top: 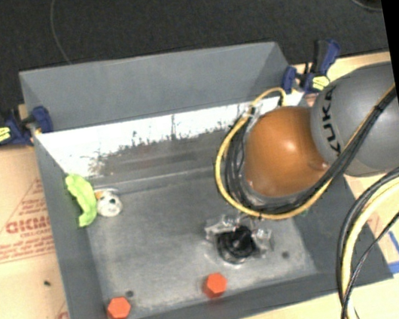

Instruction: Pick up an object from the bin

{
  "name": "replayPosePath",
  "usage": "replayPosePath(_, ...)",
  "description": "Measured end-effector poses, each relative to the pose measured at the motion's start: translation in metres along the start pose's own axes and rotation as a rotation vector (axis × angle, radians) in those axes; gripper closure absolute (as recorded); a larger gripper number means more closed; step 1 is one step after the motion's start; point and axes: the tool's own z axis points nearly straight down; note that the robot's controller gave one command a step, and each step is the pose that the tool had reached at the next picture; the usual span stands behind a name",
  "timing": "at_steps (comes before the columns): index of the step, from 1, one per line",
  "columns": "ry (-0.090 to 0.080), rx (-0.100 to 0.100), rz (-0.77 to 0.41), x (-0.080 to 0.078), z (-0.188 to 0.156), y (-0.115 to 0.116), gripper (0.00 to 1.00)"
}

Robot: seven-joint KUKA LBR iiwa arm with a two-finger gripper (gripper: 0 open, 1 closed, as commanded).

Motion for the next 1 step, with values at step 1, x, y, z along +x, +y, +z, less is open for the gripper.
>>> replayPosePath(1, 0.0, 0.0, 0.0, 0.0, 0.0, 0.0, 1.0)
